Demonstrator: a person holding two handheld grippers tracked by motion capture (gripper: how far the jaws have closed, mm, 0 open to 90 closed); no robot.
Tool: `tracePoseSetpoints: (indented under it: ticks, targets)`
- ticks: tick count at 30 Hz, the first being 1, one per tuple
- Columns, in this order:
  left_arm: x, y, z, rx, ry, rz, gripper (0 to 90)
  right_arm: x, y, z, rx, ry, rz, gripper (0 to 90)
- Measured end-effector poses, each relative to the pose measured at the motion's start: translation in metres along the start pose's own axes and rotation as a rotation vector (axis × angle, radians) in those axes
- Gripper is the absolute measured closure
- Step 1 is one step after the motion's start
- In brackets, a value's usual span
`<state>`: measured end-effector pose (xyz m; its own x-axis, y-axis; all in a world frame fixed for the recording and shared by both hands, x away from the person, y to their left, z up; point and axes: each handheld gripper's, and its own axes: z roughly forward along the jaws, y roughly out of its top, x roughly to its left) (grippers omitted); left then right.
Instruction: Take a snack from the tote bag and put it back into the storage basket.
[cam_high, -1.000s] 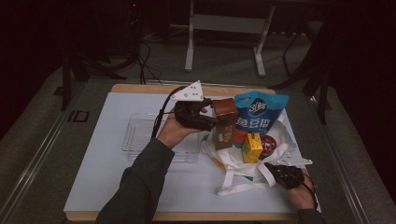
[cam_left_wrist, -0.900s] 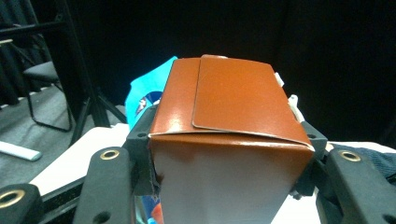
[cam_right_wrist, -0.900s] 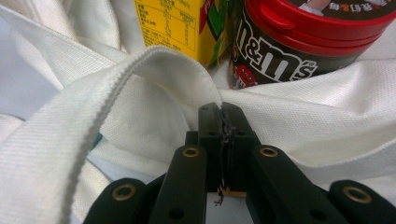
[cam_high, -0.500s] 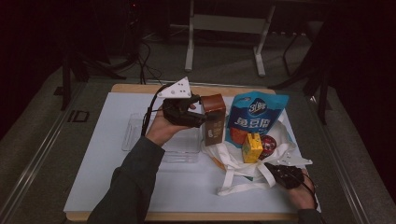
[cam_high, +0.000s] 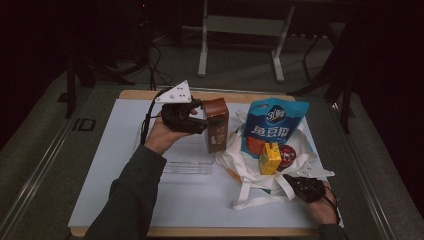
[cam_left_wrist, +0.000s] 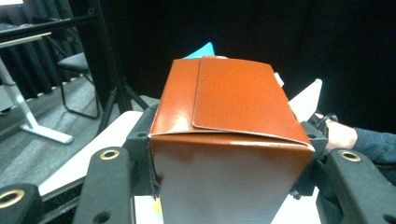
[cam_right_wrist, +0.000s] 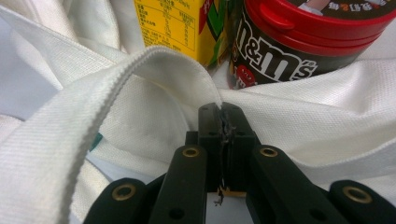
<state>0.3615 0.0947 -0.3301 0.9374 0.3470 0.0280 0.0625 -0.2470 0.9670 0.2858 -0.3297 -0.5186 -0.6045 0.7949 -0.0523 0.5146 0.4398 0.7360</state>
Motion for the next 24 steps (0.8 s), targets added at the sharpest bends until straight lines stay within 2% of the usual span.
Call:
tracePoseSetpoints:
  ticks: [6,10,12,17,24]
  targets:
    - [0.004,-0.005,-0.012,-0.003,0.011,-0.003,42.8,0.0,0.0,0.0,-0.002,-0.001,0.001,87.8]
    - [0.009,-0.008,-0.022,0.004,0.037,-0.004,42.9,0.0,0.0,0.0,-0.003,-0.001,0.002,87.9]
    - [0.009,-0.008,-0.022,0.004,0.037,-0.004,42.9,0.0,0.0,0.0,-0.003,-0.001,0.002,87.9]
    - [0.016,-0.012,-0.035,0.019,0.078,-0.012,42.8,0.0,0.0,0.0,-0.003,-0.002,0.002,87.9]
    - [0.023,-0.017,-0.046,0.027,0.109,-0.022,42.9,0.0,0.0,0.0,-0.003,-0.002,0.002,87.8]
